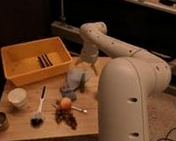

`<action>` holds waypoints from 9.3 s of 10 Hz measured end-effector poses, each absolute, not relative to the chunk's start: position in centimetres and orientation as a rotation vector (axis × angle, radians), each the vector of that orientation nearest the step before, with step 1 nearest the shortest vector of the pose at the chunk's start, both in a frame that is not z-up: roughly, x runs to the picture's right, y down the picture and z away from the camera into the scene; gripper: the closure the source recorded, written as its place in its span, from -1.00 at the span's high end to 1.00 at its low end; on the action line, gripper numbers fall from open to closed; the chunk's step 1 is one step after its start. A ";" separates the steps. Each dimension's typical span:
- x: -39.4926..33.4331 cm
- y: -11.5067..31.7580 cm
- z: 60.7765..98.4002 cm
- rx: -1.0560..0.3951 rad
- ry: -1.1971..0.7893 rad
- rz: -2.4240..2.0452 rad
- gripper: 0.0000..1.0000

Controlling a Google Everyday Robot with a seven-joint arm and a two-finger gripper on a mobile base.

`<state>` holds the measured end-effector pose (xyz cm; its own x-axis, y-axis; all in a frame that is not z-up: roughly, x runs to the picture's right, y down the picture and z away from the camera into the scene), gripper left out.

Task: Place sponge in plastic cup

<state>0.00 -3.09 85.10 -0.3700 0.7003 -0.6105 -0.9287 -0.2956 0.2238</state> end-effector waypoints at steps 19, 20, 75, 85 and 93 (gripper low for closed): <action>0.0 -3.1 85.1 -0.488 0.671 1.864 0.60; -0.2 -3.0 84.8 -0.500 0.652 1.853 0.60; -0.7 0.3 74.3 -0.789 0.246 1.464 -0.78; 6.4 2.2 73.3 -0.753 0.277 1.621 -0.78; 7.5 3.8 75.3 -0.707 0.420 1.710 -0.78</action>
